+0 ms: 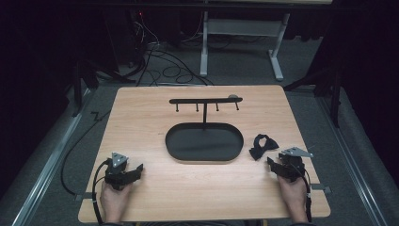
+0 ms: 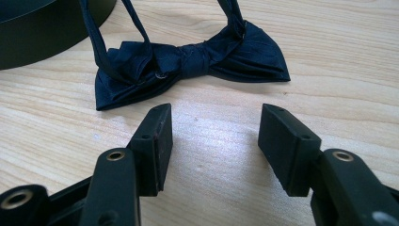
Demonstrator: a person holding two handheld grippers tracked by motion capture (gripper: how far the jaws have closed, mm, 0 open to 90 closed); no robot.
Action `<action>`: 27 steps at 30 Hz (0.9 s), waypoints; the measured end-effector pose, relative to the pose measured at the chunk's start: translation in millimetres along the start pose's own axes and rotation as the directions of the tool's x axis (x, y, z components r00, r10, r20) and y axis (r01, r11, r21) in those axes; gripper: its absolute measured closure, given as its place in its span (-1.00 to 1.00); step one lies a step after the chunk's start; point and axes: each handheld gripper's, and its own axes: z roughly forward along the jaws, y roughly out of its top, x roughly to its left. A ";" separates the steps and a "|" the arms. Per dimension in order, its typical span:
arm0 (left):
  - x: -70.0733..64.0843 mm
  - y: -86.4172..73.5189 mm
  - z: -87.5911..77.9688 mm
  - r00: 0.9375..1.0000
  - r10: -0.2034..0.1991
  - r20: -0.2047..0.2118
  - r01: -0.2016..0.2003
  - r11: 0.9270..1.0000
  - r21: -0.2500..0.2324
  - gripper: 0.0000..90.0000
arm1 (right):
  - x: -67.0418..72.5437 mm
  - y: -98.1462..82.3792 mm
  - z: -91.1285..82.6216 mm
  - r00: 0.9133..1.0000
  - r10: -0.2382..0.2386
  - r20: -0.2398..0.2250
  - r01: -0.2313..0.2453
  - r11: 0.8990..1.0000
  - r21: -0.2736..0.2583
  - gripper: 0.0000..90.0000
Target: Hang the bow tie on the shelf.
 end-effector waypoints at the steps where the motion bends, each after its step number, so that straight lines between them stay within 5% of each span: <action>1: 0.0 0.0 0.0 1.000 0.000 0.000 0.000 1.000 0.000 -0.34 | 0.0 0.0 0.0 1.000 0.000 -0.001 0.000 1.000 0.000 0.04; 27: 0.2 0.1 -0.1 1.000 0.001 0.000 -0.001 1.000 0.001 -0.34 | 0.6 0.2 0.3 1.000 -0.011 -0.016 0.011 1.000 0.000 0.01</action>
